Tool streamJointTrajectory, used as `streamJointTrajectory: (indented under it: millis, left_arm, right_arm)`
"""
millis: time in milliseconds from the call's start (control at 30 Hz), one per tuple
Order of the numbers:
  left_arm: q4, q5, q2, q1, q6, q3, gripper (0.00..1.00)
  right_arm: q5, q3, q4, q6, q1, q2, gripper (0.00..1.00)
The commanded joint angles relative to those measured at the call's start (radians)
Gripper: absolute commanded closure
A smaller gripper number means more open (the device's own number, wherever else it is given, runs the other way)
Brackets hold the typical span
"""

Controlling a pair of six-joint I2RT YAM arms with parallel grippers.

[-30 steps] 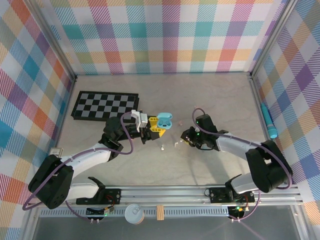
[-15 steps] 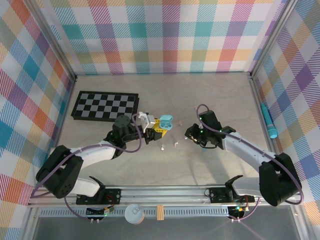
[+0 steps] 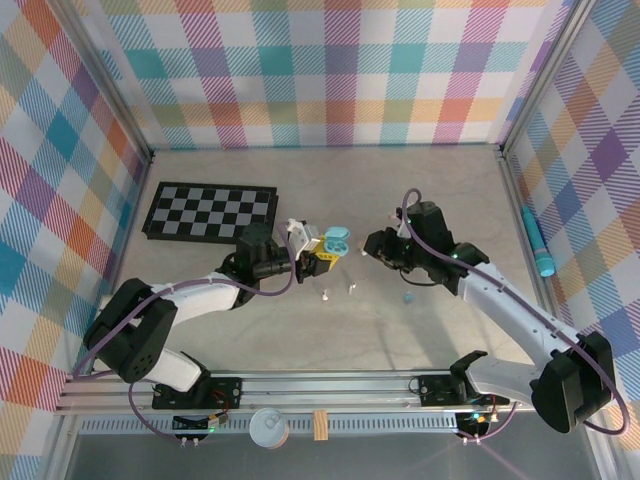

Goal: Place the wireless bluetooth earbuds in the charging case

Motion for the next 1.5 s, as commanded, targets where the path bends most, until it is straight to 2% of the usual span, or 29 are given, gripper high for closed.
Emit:
streamJointTrajectory:
  millis: [0,400,667,1467]
  left_arm:
    - [-0.006,0.009,0.013,-0.009,0.024,0.023,0.73]
    - [0.003,0.018,0.019,-0.026,0.013,0.035,0.73]
    - [0.015,0.020,0.010,-0.032,0.003,0.033,0.73]
    - [0.036,-0.049,0.014,-0.034,-0.002,0.045,0.73]
  right_arm:
    - [-0.038,0.052,-0.008,-0.025,0.022,0.004,0.77]
    - [-0.099,0.120,0.113,0.007,0.075,0.109,0.77]
    - [-0.108,0.146,0.121,-0.001,0.095,0.157,0.77]
    - [-0.099,0.129,0.098,-0.012,0.122,0.176,0.76]
